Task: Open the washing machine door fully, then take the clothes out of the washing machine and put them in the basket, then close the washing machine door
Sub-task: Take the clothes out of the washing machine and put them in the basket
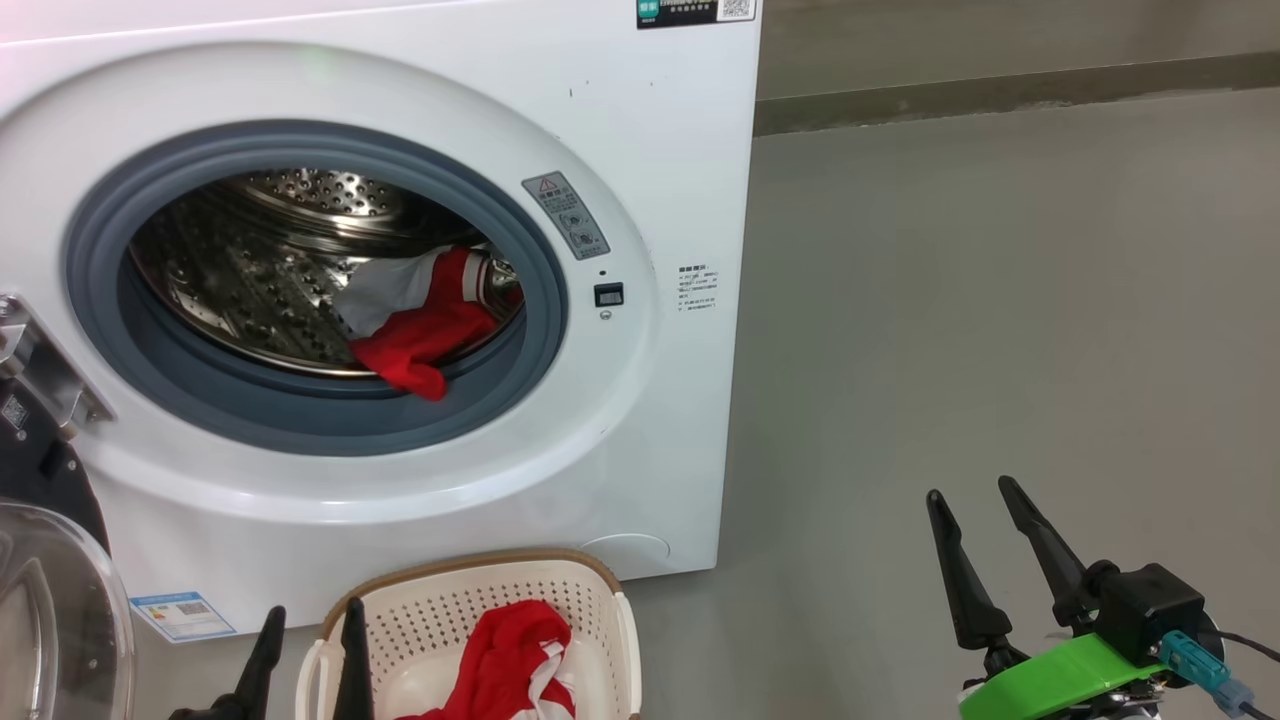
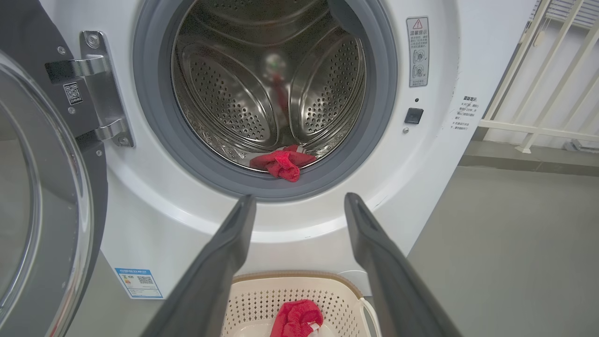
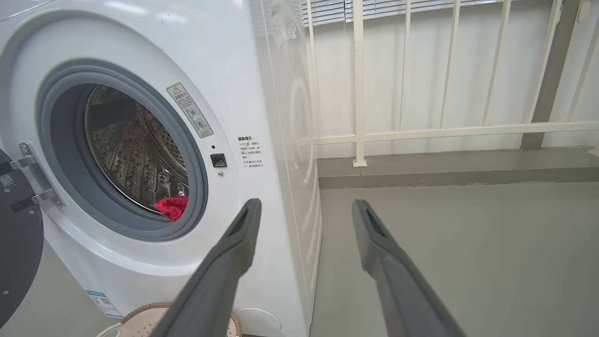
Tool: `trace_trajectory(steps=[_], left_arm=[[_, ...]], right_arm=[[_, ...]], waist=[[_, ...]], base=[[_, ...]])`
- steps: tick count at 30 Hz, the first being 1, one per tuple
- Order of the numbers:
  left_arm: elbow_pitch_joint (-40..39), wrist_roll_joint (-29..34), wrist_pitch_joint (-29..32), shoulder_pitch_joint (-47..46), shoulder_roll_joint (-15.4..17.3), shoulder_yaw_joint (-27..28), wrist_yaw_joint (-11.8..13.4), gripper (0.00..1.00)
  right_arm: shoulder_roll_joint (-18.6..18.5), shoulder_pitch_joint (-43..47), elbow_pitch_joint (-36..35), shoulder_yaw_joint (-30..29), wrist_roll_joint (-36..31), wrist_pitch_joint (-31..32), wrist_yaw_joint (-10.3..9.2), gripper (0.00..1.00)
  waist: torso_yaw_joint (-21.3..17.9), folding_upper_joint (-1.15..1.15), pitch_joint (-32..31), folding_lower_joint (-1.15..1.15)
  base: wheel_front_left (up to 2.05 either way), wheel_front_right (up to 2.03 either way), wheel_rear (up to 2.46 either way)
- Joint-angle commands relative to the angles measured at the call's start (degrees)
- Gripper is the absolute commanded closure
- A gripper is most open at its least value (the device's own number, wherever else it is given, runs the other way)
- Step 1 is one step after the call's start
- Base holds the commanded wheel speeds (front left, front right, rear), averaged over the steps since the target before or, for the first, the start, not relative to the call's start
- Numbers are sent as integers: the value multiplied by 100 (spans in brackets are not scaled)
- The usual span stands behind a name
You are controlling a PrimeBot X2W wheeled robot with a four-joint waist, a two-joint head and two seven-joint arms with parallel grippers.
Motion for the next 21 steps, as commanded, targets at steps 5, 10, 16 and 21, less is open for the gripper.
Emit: trace_trajectory(steps=[5, 10, 16, 21], left_arm=[[-208, -21, -69, -57, 25, 161, 64, 0], [-241, -32, -69, -58, 23, 128, 109, 0], [-181, -55, -69, -214, 22, 32, 148, 0], [-6, -89, -69, -601, 27, -26, 130, 0]], right_arm=[[-29, -60, -157, 155, 11, -37, 37, 0], [-25, -69, -150, 151, 46, -37, 37, 0], [-31, -87, -151, 133, 82, -37, 37, 0], [-74, -137, -148, 149, 106, -37, 37, 0]], waist=[[-21, 0, 5, 0], [-43, 0, 35, 0], [-11, 0, 128, 0], [39, 0, 288, 0]], base=[[0, 0, 0], [0, 0, 0], [0, 0, 0], [0, 0, 0]])
